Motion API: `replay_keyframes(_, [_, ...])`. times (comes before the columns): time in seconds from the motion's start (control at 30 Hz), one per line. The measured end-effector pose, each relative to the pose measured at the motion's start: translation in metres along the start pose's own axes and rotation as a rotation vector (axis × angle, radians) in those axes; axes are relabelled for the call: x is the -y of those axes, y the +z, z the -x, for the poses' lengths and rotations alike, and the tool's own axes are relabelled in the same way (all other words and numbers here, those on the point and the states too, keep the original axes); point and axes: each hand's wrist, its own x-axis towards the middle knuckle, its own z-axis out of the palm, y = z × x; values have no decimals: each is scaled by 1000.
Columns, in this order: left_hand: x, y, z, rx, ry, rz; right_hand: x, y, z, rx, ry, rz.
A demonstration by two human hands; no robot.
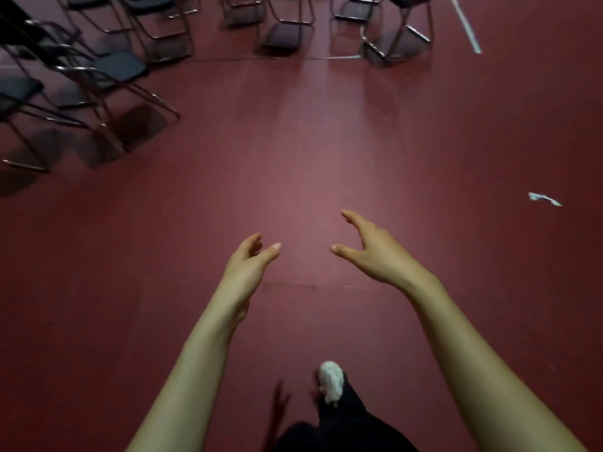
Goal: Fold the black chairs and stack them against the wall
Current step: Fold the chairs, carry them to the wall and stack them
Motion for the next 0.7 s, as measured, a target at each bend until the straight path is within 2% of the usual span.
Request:
replay_keyframes(0.3, [-85,-89,-222,-194,-9,115,104,-5,-273,154,-195,66])
replay_keyframes(0.7, [-237,-186,-536,-269,10,164,230,-34,-626,178,-233,83])
